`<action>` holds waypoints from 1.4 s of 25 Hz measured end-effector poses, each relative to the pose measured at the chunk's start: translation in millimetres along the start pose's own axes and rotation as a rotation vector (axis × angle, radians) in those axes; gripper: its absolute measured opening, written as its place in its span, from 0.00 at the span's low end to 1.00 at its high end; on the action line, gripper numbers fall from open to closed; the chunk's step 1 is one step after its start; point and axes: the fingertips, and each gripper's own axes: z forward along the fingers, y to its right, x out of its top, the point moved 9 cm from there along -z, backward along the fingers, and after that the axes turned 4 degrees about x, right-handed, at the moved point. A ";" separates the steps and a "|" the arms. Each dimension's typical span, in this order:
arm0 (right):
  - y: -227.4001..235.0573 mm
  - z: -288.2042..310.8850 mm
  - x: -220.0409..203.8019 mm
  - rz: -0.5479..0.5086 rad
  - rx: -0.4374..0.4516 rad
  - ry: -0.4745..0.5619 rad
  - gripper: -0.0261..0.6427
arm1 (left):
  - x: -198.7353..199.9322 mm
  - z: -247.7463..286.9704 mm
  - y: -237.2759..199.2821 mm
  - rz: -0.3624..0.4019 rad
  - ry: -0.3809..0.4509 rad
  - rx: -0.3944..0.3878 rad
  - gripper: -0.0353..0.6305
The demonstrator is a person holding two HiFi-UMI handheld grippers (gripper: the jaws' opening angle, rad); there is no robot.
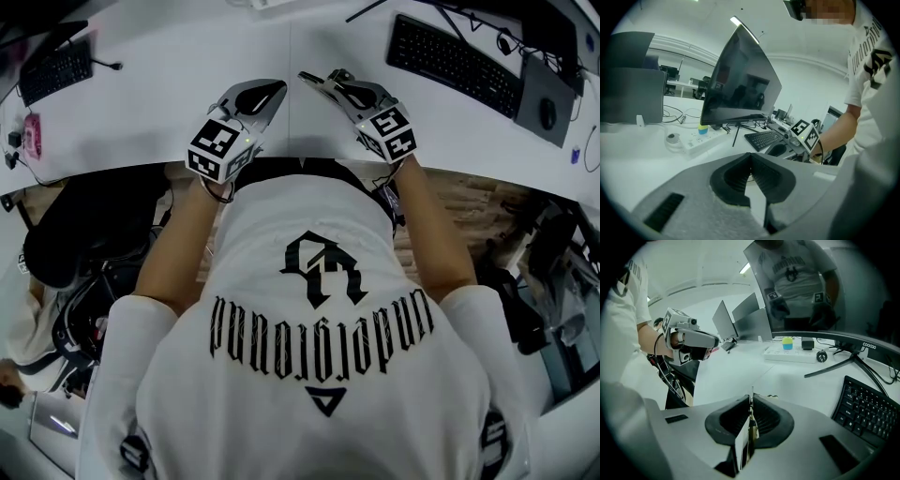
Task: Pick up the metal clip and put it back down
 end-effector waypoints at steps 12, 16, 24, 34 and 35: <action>14.8 10.7 -20.3 0.021 -0.003 -0.026 0.09 | -12.3 12.1 -1.6 -0.044 -0.014 -0.021 0.07; 23.0 13.1 -21.3 0.030 -0.011 -0.030 0.09 | -15.0 15.5 -0.4 -0.050 -0.023 -0.031 0.07; 32.6 19.0 -17.9 0.009 -0.033 -0.053 0.11 | -14.6 20.6 1.7 -0.046 -0.034 -0.051 0.07; 33.8 19.5 -19.1 0.009 -0.053 -0.041 0.14 | -20.6 23.0 11.5 -0.052 -0.045 -0.064 0.07; 33.5 18.5 -19.6 0.012 -0.054 -0.035 0.14 | -20.9 23.1 13.1 -0.051 -0.047 -0.066 0.07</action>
